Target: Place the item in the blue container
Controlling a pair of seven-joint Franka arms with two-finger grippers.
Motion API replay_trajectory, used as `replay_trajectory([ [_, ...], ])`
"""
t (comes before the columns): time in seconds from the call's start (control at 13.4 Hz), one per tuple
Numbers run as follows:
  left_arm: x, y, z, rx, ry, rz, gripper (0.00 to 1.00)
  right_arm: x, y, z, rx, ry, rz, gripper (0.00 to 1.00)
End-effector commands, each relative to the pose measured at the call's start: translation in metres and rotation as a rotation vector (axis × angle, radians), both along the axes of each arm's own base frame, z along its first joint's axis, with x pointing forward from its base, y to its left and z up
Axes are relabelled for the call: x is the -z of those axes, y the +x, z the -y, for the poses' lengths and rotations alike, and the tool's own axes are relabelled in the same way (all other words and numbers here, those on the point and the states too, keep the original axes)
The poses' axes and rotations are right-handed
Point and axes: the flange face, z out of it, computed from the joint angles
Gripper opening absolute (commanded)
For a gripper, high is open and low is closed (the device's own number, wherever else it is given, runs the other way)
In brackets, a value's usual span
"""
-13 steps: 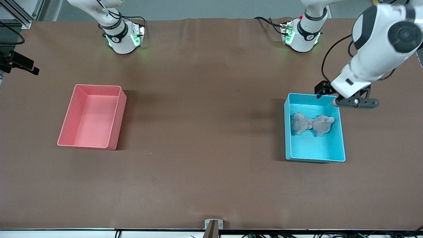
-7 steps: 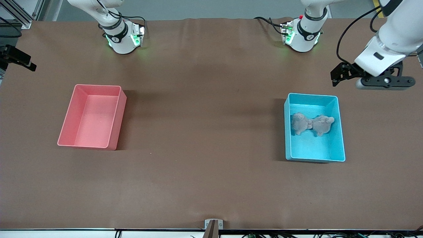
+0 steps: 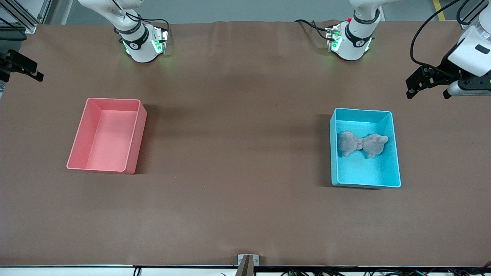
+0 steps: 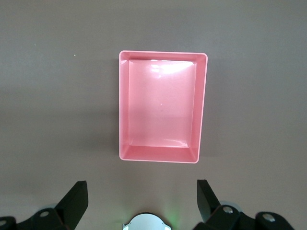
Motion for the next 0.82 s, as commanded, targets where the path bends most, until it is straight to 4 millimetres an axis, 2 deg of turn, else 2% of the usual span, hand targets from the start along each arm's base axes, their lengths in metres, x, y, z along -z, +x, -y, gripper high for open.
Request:
replay_trajectory([
  [0.0, -0.017, 0.026, -0.005, -0.003, -0.032, 0.029, 1.00, -0.007, -0.010, 0.000, -0.020, -0.003, 0.007, 1.00],
  [0.3, 0.000, 0.038, -0.019, -0.028, -0.042, 0.001, 1.00, -0.010, -0.013, 0.001, -0.022, -0.006, -0.004, 1.00],
  [0.75, -0.001, 0.038, -0.014, -0.018, -0.036, 0.005, 1.00, -0.014, -0.015, 0.003, -0.010, -0.005, -0.006, 1.00],
])
